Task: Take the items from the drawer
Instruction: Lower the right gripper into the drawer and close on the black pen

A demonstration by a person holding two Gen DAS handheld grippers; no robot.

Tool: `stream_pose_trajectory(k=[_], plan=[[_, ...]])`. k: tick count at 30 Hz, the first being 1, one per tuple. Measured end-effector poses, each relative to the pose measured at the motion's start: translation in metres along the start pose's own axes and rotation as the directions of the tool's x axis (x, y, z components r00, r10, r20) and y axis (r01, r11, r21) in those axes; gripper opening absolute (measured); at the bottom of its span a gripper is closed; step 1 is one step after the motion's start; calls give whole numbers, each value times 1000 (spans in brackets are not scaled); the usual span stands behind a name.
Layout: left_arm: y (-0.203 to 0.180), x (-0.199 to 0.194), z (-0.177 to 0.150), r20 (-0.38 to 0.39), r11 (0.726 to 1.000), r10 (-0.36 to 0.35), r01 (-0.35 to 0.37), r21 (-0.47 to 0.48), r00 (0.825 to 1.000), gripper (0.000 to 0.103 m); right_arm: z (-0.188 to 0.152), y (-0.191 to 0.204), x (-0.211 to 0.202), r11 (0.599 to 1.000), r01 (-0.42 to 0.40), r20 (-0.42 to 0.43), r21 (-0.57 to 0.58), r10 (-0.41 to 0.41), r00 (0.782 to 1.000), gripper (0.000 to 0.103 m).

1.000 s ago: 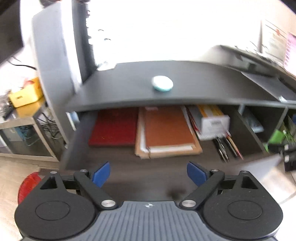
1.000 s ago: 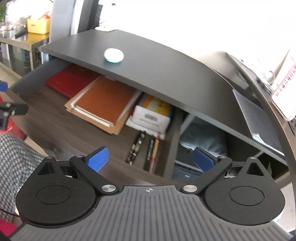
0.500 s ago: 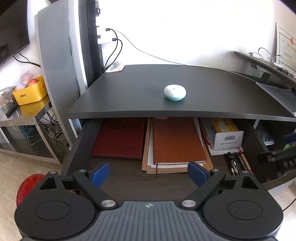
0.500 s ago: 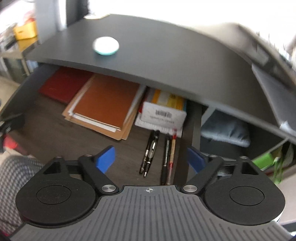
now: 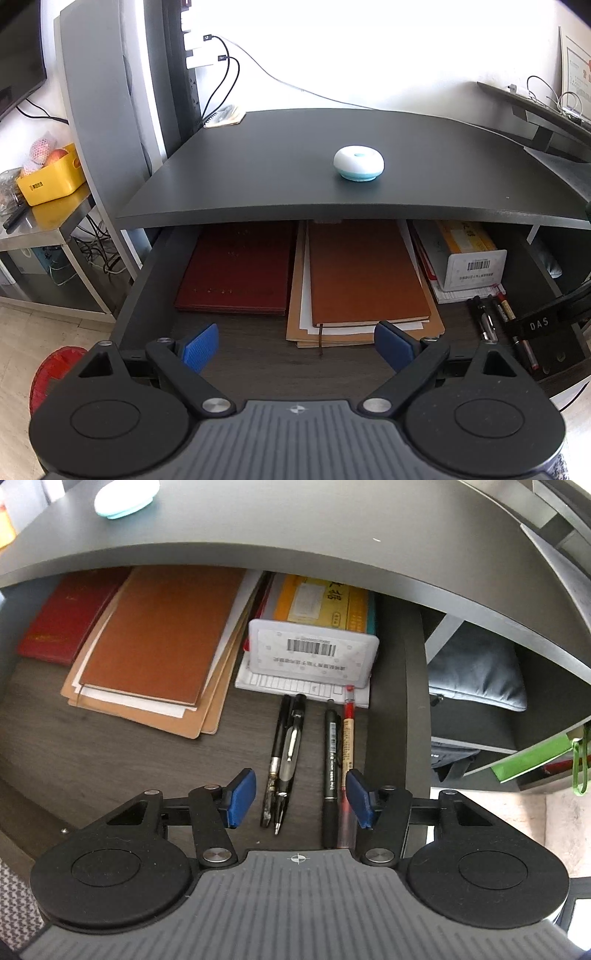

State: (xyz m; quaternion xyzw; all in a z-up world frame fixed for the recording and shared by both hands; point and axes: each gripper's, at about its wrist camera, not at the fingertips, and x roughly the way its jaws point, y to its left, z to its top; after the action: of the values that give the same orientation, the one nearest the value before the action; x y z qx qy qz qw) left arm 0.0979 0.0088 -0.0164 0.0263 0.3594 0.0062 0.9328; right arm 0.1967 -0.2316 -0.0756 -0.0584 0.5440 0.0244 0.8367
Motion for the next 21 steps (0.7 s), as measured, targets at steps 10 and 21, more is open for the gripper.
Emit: stream_pose_trajectory(k=[10, 21], plan=[[1, 4, -9, -23, 1000, -3, 3, -12, 1000, 92, 6, -13, 29, 992, -85, -92, 88, 93, 991, 40], [2, 8, -8, -27, 1000, -5, 4, -20, 1000, 92, 14, -15, 49, 988, -89, -148, 126, 107, 983, 31]])
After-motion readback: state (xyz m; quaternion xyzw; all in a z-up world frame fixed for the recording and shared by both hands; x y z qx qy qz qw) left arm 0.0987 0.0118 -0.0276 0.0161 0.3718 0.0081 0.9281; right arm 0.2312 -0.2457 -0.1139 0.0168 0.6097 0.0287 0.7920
